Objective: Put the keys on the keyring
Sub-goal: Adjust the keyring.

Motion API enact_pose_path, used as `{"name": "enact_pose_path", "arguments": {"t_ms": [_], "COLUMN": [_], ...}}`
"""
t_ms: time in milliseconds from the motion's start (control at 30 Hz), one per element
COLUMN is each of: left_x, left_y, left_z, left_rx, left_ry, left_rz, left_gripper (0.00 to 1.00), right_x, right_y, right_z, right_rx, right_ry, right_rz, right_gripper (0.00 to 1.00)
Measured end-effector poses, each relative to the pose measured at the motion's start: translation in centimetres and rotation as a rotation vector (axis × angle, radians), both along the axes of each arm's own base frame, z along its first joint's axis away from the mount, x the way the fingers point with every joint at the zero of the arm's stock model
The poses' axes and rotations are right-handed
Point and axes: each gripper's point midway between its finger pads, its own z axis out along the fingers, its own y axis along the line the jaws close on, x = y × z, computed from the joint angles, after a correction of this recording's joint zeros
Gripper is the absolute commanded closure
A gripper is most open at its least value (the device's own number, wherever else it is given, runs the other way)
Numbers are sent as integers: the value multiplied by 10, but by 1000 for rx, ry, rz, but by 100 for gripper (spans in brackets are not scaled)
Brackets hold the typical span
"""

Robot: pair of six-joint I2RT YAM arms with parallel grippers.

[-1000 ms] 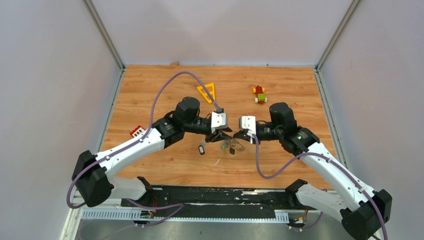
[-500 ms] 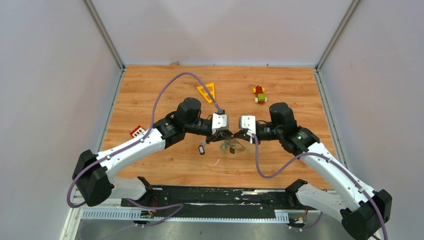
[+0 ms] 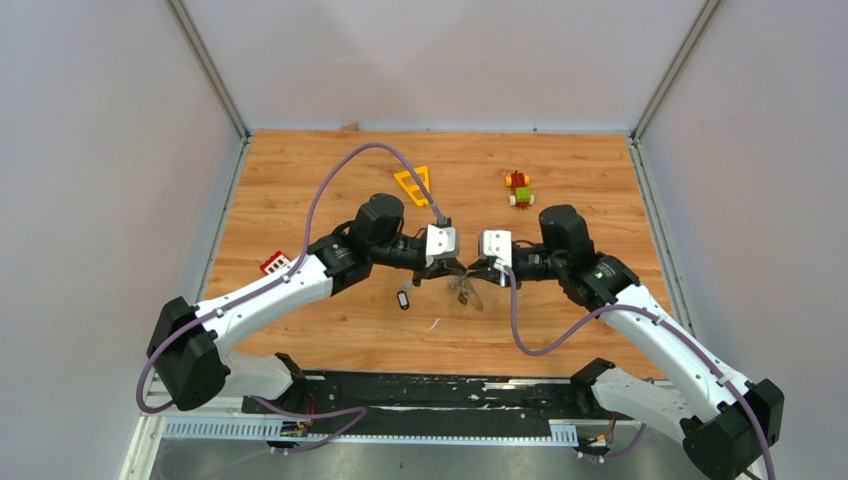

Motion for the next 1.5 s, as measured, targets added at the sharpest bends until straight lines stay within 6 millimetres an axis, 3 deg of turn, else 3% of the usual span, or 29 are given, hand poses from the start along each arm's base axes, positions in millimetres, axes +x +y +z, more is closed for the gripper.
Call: {"name": "enact_pose_path", "arguments": {"t_ms": [67, 167, 467, 733, 833, 1133, 1300, 1500], "left_x": [-2, -3, -4, -18, -21, -13, -11, -13], "left_y": [0, 3, 21, 19, 19, 18, 17, 14], "left_z": [0, 1, -7, 40, 48, 46, 44, 40], "left_rx": [-2, -37, -244, -450, -490, -539, -558, -573], "left_ry": [-1, 1, 97, 86, 82, 94, 76, 75], "left_rz": [-11, -38, -48, -122, -136, -84, -87, -125], "left_gripper": [100, 100, 100, 100, 100, 100, 100, 100], "right_x": [0, -1, -13, -13, -12, -22, -19, -11], "right_y": [0, 0, -7, -8, -7, -1, 2, 4], "right_z": [1, 3, 30, 30, 23, 23, 24, 26], "right_rx": [2, 11, 92, 99, 93, 116, 129, 140], "right_ry": [-1, -4, -73, -71, -53, -3, 21, 27], "right_rz": [-1, 2, 30, 34, 37, 93, 82, 51], "right_gripper": [72, 71, 90, 94, 95, 87, 80, 79]}}
